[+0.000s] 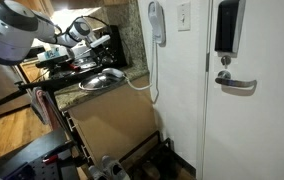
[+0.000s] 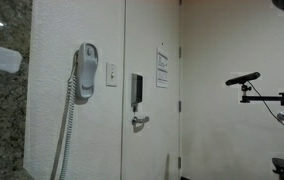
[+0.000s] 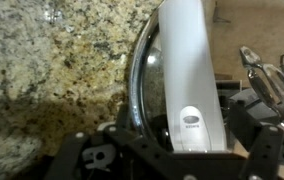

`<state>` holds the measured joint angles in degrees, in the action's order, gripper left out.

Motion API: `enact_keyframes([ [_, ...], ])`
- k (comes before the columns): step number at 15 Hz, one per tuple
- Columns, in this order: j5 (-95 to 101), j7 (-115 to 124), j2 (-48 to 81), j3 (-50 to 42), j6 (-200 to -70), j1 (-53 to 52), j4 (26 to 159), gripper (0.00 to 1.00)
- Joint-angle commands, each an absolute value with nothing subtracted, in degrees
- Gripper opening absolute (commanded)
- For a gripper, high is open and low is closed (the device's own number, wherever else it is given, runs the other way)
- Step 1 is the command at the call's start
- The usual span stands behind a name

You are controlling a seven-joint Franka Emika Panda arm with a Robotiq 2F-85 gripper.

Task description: Unhang the phone receiver, put it on the counter, and then press the button of the thing on the wall

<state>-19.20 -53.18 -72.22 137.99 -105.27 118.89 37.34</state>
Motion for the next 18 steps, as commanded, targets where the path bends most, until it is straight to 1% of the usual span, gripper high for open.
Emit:
enact_keyframes([
  [1,-17.71,-45.23,-71.13,133.95,-109.59,116.38,39.00,1.00],
  [3,-16.99,-39.46,-70.78,131.08,-111.91,114.23,40.81,1.00],
  [8,-14.89,-24.44,-70.32,124.03,-111.03,107.22,48.26,1.00],
  [16,-15.39,-14.80,-68.62,116.48,-109.50,92.80,71.96,1.00],
  [18,-15.74,-14.82,-67.93,115.26,-111.39,89.37,78.03,1.00],
])
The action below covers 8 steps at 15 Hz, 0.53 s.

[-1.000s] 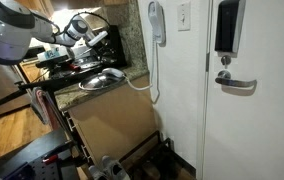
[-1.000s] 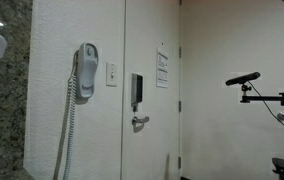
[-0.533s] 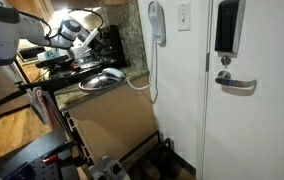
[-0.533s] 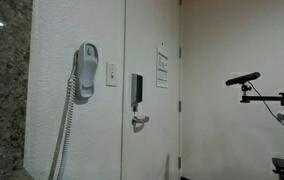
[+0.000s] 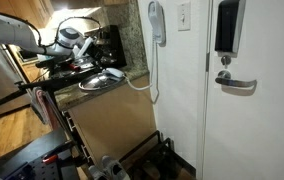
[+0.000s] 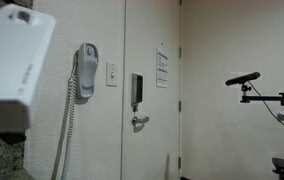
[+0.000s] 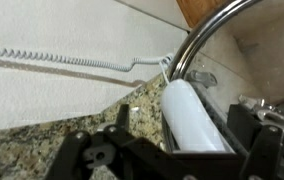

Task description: Unhang the phone receiver, put it on the counter, and then press the button of the thing on the wall

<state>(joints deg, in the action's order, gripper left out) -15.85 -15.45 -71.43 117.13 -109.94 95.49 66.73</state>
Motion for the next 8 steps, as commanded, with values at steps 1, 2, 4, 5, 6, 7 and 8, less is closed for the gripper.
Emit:
enact_keyframes([
  [1,-15.89,-15.33,-71.12,116.44,-109.98,93.74,69.65,1.00],
  [2,-15.93,-15.33,-70.69,115.94,-110.00,92.25,72.08,1.00],
  [4,-15.58,-15.10,-69.68,115.82,-109.78,91.06,73.86,1.00],
  [5,-15.58,-15.10,-69.29,115.82,-109.79,90.79,74.32,1.00],
  [6,-15.57,-15.09,-69.11,115.83,-109.75,90.71,74.54,1.00],
  [7,-15.56,-15.09,-69.05,115.84,-109.76,90.65,74.75,1.00],
  [8,-15.56,-15.08,-69.05,115.84,-109.77,90.62,74.90,1.00],
])
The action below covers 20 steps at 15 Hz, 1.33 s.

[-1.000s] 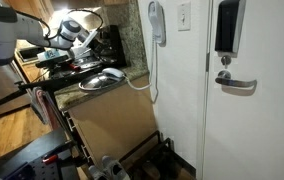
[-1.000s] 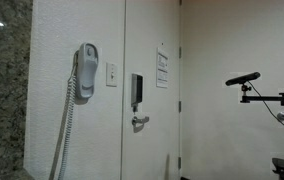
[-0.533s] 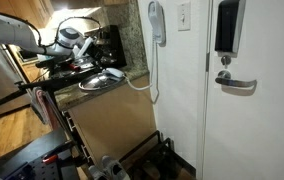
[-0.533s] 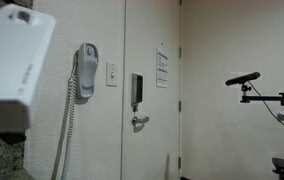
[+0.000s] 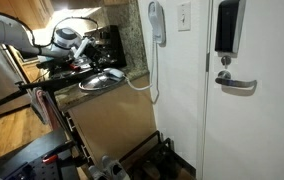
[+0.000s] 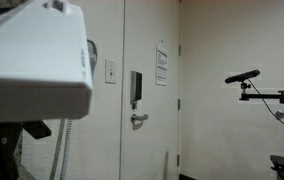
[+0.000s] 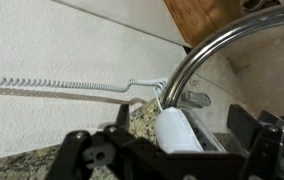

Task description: Unhang the phone receiver, put it on the counter, and then press the button of the thing on the wall

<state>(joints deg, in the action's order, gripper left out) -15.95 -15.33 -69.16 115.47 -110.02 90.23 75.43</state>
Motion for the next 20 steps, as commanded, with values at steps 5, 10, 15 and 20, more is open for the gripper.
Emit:
enact_keyframes([
  [5,-14.96,-15.55,-69.12,115.27,-108.81,91.77,71.59,1.00],
  [10,-15.28,-15.68,-67.48,112.77,-110.02,90.28,74.71,1.00],
  [15,-16.82,-15.08,-65.58,109.72,-113.76,86.90,81.91,1.00],
  [20,-22.03,-13.05,-62.83,106.91,-125.45,79.82,96.63,1.00],
])
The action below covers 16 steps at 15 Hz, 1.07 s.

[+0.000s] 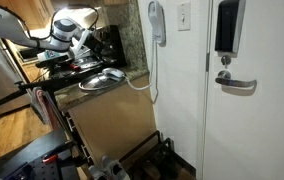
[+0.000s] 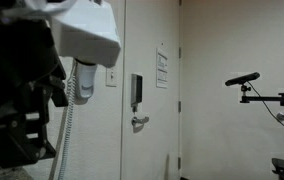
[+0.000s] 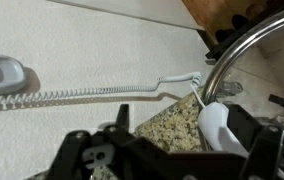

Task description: Unhang the phone receiver, put it on the counter, and then press the button of the thing on the wall

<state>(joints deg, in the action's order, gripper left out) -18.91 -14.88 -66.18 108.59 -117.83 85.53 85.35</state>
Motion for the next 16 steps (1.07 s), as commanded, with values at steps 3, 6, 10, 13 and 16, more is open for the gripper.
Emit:
enact_keyframes([
  [3,-22.19,-8.25,-59.57,108.23,-135.49,76.38,106.25,1.00],
  [6,-23.02,-5.38,-57.07,108.71,-143.93,73.89,114.48,1.00],
  [10,-22.34,-3.63,-51.58,108.54,-148.53,71.14,120.79,1.00],
  [13,-20.47,0.44,-48.76,104.18,-151.68,64.02,129.21,1.00],
  [16,-18.66,5.83,-47.69,99.66,-152.66,56.49,137.01,1.00],
])
